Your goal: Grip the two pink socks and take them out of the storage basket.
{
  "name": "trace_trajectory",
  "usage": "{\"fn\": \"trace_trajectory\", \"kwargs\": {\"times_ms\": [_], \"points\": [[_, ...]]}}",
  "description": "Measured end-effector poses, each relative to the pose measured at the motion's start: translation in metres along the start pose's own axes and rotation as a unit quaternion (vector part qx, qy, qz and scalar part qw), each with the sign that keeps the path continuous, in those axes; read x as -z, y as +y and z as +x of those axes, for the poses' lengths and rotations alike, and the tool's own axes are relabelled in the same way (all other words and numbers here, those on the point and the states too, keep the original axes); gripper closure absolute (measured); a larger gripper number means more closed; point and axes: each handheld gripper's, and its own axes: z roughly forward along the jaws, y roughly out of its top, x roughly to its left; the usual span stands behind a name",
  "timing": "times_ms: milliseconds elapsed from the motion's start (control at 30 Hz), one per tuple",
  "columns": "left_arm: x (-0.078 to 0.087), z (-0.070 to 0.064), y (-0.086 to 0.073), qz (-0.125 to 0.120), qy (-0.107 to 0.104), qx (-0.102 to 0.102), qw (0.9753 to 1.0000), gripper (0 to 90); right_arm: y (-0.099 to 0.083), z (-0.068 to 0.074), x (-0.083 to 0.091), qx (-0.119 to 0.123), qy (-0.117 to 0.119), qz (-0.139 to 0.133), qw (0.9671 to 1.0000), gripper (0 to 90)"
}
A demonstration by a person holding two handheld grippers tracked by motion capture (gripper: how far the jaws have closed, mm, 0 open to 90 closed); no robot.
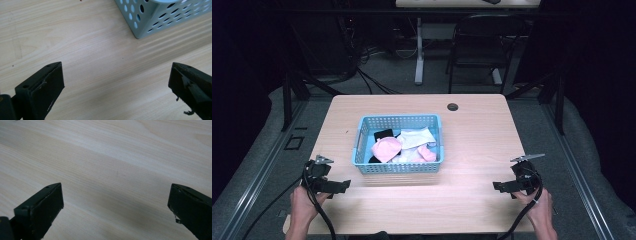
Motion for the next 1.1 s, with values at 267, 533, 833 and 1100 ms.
{"fn": "trace_trajectory", "kwargs": {"times_ms": [267,533,833,1100], "points": [[0.003,0.0,0.005,0.002,-0.01,0.006,0.9999,0.2,-0.001,0.003,0.001,0.005,0.001,0.005,1.0,0.0],[0.023,-0.002,0.016,-0.014,-0.022,0.01,0.9996,0.2,0.001,0.007,-0.004,0.013,0.006,0.015,0.9998,0.0],[0.04,-0.009,0.043,-0.016,-0.036,-0.012,0.9991,0.2,0.002,0.008,-0.004,0.013,0.003,0.015,0.9998,0.1],[0.045,-0.019,0.086,-0.005,-0.065,-0.052,0.9965,0.1,0.002,0.009,-0.003,0.016,0.003,0.017,0.9997,0.1]]}}
